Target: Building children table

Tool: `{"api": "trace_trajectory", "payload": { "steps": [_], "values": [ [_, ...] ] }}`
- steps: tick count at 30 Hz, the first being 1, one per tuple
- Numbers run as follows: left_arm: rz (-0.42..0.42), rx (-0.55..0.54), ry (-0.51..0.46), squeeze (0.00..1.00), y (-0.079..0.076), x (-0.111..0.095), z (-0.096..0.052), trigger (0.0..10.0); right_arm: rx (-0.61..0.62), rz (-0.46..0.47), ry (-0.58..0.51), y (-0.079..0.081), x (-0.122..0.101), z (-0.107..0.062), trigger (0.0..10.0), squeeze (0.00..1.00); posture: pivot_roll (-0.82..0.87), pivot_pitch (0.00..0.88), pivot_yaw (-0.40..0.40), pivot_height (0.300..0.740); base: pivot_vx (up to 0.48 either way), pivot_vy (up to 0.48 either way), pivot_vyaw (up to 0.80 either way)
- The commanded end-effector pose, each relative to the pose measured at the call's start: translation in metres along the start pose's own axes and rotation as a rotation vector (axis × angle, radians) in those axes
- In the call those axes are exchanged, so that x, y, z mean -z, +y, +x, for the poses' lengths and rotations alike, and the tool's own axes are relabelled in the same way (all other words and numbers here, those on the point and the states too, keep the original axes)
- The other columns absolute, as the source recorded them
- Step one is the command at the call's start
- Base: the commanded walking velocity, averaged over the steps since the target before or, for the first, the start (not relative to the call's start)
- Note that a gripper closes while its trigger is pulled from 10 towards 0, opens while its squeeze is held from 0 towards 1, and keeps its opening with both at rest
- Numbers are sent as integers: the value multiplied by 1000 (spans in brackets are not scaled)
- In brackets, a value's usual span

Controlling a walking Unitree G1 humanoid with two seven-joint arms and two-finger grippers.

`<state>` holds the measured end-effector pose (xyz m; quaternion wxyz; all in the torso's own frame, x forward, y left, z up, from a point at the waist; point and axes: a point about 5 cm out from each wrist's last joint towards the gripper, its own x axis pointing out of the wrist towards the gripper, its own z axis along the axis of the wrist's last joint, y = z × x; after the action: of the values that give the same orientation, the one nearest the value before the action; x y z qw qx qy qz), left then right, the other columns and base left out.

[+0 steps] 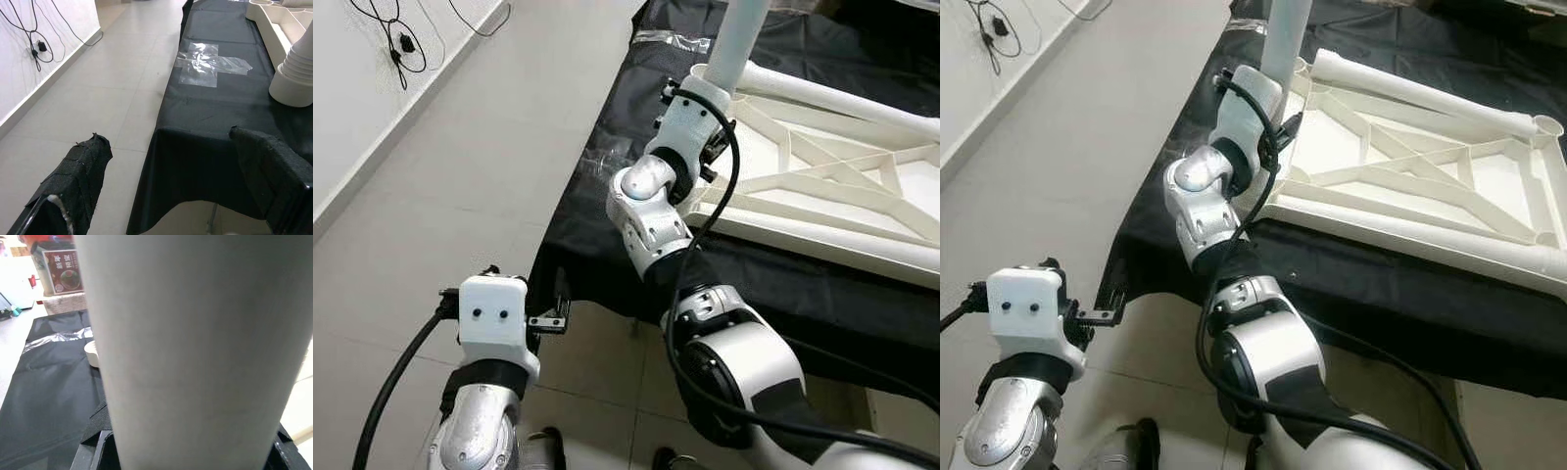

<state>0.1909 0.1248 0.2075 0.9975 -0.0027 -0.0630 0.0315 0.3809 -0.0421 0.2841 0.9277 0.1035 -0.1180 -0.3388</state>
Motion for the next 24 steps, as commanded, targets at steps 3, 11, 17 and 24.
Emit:
{"api": "trace_trajectory", "payload": {
  "steps": [3, 11, 17, 24],
  "values": [
    [3, 1, 11, 0, 0, 2, -2, 10000, 119, -66, 256, -27, 55, 1, 10000, 0, 49, 275, -22, 740, 0, 0, 0],
    [4, 7, 7, 0, -1, 2, -1, 10000, 133, -58, 276, -31, 59, 1, 10000, 0, 52, 278, -18, 740, 0, 0, 0],
    [10, 8, 8, 0, 0, 2, -1, 10000, 125, -51, 273, -31, 61, -1, 10000, 0, 53, 281, -17, 740, 0, 0, 0],
    [15, 11, 10, 0, 0, 2, -2, 10000, 107, -20, 246, -26, 52, -1, 10000, 0, 53, 281, -17, 740, 0, 0, 0]
  ]
}}
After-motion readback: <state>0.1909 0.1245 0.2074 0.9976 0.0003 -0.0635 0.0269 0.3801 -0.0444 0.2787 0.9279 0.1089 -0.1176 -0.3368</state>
